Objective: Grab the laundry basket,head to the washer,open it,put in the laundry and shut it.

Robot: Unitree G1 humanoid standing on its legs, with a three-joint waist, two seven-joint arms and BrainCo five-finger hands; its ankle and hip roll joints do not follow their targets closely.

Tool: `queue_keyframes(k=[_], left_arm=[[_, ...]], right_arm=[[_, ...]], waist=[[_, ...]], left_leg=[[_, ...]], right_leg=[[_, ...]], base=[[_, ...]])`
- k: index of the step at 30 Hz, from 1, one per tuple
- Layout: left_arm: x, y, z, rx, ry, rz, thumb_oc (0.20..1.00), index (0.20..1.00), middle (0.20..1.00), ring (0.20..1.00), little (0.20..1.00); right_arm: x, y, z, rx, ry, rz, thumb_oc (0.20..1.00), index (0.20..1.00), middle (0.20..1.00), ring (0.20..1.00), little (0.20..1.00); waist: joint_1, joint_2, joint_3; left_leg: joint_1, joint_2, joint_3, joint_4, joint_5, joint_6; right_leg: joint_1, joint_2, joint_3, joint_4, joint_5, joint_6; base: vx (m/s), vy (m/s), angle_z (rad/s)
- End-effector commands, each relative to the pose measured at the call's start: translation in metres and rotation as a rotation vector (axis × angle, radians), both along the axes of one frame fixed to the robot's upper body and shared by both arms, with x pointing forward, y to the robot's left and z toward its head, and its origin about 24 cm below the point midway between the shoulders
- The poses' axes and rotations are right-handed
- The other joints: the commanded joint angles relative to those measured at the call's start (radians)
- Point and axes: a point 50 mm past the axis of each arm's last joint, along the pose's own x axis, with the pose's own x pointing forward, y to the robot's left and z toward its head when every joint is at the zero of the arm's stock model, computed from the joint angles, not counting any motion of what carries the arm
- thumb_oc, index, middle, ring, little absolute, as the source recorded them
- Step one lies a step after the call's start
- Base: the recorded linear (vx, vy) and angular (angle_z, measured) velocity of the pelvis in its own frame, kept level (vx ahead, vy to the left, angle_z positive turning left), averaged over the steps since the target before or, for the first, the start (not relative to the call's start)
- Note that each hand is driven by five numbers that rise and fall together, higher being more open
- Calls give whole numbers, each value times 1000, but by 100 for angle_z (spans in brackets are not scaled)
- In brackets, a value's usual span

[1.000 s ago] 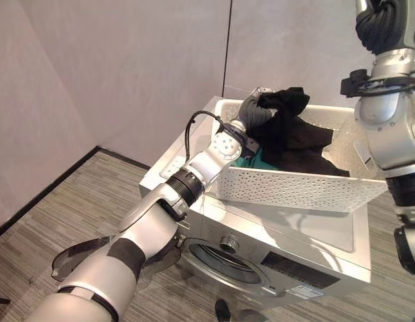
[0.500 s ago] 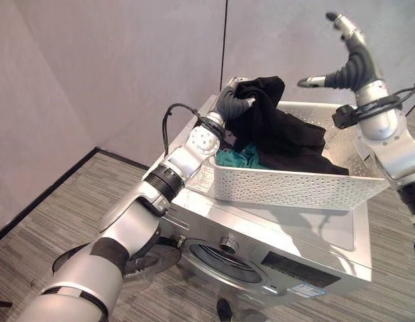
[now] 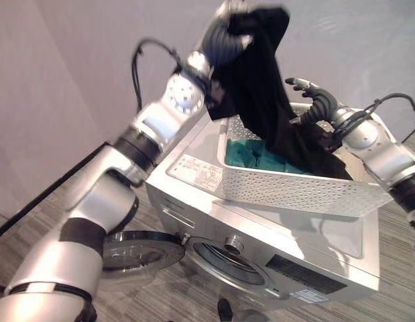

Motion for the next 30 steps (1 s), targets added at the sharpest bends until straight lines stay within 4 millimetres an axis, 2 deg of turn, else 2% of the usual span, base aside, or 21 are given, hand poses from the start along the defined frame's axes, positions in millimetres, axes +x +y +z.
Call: queue_keyframes(k=[1, 3, 9, 15, 18, 19, 20, 23, 26, 28, 29, 30], left_arm=[[-23, 17, 76, -105, -221, 24, 200, 200, 200, 200, 200], [-34, 20, 96, -119, -281, 27, 200, 200, 200, 200, 200], [-52, 31, 134, -183, -358, 50, 200, 200, 200, 200, 200], [-59, 25, 142, -212, -372, 9, 200, 200, 200, 200, 200], [-64, 20, 146, -222, -378, -17, 200, 200, 200, 200, 200], [-65, 17, 147, -224, -381, -24, 200, 200, 200, 200, 200], [-68, 15, 148, -229, -389, -39, 200, 200, 200, 200, 200], [-70, 18, 151, -233, -400, -31, 200, 200, 200, 200, 200], [-72, 24, 151, -254, -421, -26, 200, 200, 200, 200, 200], [-71, 26, 149, -259, -423, -25, 200, 200, 200, 200, 200], [-71, 27, 146, -261, -429, -25, 200, 200, 200, 200, 200], [-70, 34, 139, -299, -430, -38, 200, 200, 200, 200, 200]], right_arm=[[10, -2, 40, 32, -106, -46, 1000, 1000, 1000, 1000, 1000], [13, 1, 38, 58, -98, -48, 1000, 1000, 1000, 1000, 1000], [23, 10, 37, 177, -104, -71, 1000, 1000, 1000, 1000, 1000], [33, 22, 31, 282, -74, -90, 1000, 1000, 1000, 1000, 1000], [40, 22, 19, 340, -15, -129, 1000, 1000, 1000, 1000, 1000], [42, 19, 15, 346, 5, -155, 903, 903, 903, 903, 903], [45, 22, 17, 367, 11, -171, 200, 200, 200, 200, 200], [47, 17, 28, 350, -24, -212, 200, 200, 200, 200, 200], [43, 16, 61, 311, -150, -226, 200, 200, 200, 200, 200], [42, 17, 68, 287, -185, -224, 200, 200, 200, 200, 200], [39, 18, 79, 258, -232, -221, 200, 200, 200, 200, 200], [31, 17, 102, 211, -347, -225, 200, 200, 200, 200, 200]], waist=[[59, -15, -15], [70, -10, -19], [90, -1, -38], [108, 1, -49], [116, 0, -52], [118, 0, -54], [123, -1, -57], [123, -1, -58], [122, -4, -60], [121, -4, -59], [121, -5, -58], [122, -11, -56]], left_leg=[[122, 65, 3, 56, -198, -21], [120, 65, -2, 54, -196, -21], [121, 63, -21, 48, -193, -22], [121, 62, -34, 46, -192, -21], [121, 64, -38, 44, -189, -23], [120, 64, -40, 42, -188, -23], [120, 64, -42, 38, -185, -24], [120, 65, -43, 36, -182, -25], [114, 64, -47, 33, -179, -25], [114, 64, -49, 34, -180, -24], [113, 64, -50, 35, -180, -24], [113, 65, -52, 37, -184, -21]], right_leg=[[-69, -107, -47, 1, -43, 97], [-65, -110, -53, 1, -45, 97], [-54, -115, -71, -1, -50, 97], [-45, -117, -83, -1, -53, 94], [-41, -117, -91, -1, -55, 94], [-41, -117, -93, -1, -55, 93], [-41, -116, -95, -1, -55, 92], [-41, -116, -96, -1, -55, 92], [-43, -115, -97, -1, -54, 93], [-43, -115, -98, -1, -54, 93], [-44, -115, -98, -1, -54, 93], [-43, -115, -98, -1, -55, 93]], base=[[27, -16, 8], [13, -7, 5], [15, -8, 15], [3, -1, 9], [-2, -4, 7], [11, 2, 12], [12, 7, 9], [3, 10, 8], [-1, 5, 2], [-3, 11, 4], [-3, 18, 3], [0, 0, 0]])
